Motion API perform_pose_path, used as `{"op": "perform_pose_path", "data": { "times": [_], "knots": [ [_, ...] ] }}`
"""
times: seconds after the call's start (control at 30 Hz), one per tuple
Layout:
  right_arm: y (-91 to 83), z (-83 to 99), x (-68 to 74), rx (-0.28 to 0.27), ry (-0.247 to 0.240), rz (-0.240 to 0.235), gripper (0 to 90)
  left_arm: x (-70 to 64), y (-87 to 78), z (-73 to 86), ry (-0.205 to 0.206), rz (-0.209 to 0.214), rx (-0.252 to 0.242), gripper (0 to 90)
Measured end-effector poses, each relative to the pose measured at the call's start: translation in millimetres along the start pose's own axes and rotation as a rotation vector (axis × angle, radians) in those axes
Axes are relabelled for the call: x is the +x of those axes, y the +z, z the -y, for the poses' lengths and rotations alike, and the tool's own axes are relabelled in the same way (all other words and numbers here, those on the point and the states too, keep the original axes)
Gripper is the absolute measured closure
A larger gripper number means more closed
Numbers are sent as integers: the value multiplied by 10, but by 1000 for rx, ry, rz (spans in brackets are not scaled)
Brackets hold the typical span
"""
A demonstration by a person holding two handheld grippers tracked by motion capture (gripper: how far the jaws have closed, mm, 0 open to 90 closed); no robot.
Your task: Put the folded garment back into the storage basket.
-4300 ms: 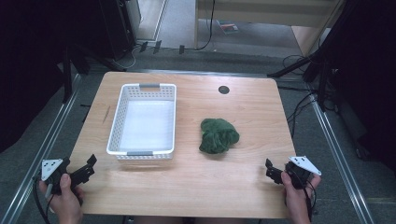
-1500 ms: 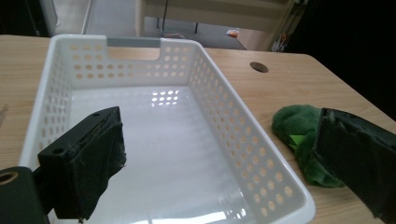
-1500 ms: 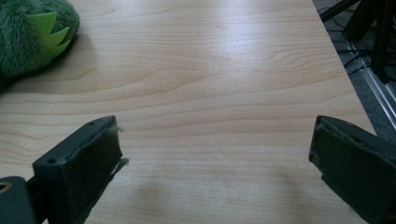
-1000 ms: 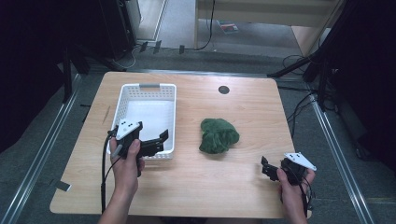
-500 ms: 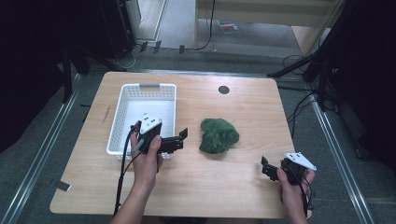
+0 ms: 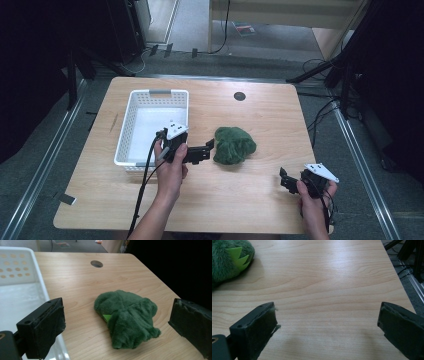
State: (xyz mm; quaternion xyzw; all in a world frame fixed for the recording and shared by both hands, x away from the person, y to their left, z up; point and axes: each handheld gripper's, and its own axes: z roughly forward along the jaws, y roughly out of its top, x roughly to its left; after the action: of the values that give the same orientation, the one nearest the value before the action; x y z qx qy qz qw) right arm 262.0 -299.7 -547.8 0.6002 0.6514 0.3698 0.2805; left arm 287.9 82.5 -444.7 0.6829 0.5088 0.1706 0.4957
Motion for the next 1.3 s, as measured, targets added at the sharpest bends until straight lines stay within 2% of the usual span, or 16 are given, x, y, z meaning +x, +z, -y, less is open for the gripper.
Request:
{"op": "perform_pose_path", "data": {
  "times": [0.2,0.63,0.77,0.83,1.03,1.17,1.3],
  "knots": [
    [0,0,1,1,-1,1,25,-122,132,2,7,23,23,0],
    [2,-1,-1,1,0,-2,25,-346,492,111,14,34,96,0],
    [2,-1,-1,1,1,-2,25,-385,570,143,20,34,113,0],
    [1,-1,-3,1,1,-1,25,-422,646,177,33,18,125,0],
    [1,-1,-4,1,0,-2,25,-465,800,250,46,3,164,0],
    [2,-1,-6,0,2,-3,25,-489,924,320,38,17,192,0],
    [2,-1,-7,1,2,-4,25,-493,985,353,35,10,201,0]
  ]
}}
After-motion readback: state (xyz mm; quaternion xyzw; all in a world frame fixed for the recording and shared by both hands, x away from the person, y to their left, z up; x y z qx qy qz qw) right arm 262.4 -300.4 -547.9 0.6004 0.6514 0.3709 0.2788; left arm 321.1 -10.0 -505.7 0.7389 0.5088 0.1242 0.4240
